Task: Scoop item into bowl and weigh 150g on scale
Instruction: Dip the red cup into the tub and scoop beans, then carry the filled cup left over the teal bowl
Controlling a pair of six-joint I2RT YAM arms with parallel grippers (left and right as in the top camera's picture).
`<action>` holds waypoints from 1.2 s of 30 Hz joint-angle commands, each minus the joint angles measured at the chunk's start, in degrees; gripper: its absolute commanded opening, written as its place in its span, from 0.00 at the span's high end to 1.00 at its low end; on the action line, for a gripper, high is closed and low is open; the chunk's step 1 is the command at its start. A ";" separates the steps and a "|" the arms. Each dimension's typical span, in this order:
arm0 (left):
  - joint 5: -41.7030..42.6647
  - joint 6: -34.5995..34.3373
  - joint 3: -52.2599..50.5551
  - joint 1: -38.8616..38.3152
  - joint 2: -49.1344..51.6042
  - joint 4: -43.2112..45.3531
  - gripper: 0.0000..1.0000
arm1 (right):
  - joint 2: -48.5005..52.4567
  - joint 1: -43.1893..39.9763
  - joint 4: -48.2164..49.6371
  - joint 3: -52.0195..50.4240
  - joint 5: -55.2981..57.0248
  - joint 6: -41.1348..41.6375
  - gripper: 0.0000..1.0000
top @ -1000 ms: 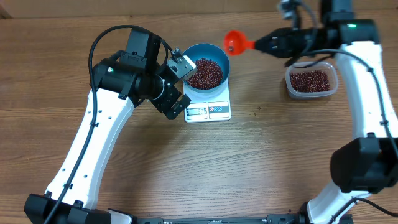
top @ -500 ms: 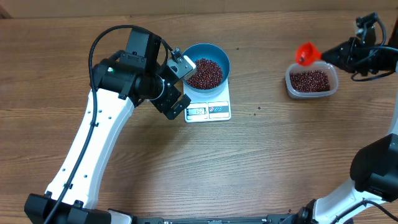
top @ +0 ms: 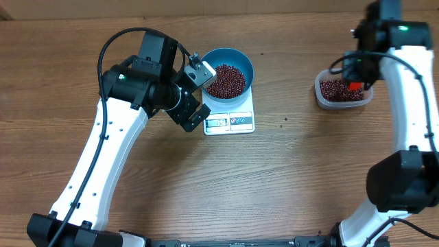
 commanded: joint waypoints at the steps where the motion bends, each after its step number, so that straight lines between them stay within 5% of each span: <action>1: 0.07 0.87 -0.33 0.20 0.33 0.04 0.00 | -2.29 3.67 -0.35 1.05 15.52 4.13 0.96; 11: 0.04 0.87 -0.33 0.20 0.33 0.04 0.01 | -2.29 5.64 0.00 1.05 16.00 5.49 0.96; 30: 0.04 0.87 -0.33 0.20 0.33 0.04 0.00 | -2.23 7.15 4.22 14.99 -35.78 -4.33 0.96; 36: 0.07 0.87 -0.33 0.20 0.33 0.04 0.00 | -1.01 12.33 7.39 12.85 -36.74 -4.33 0.96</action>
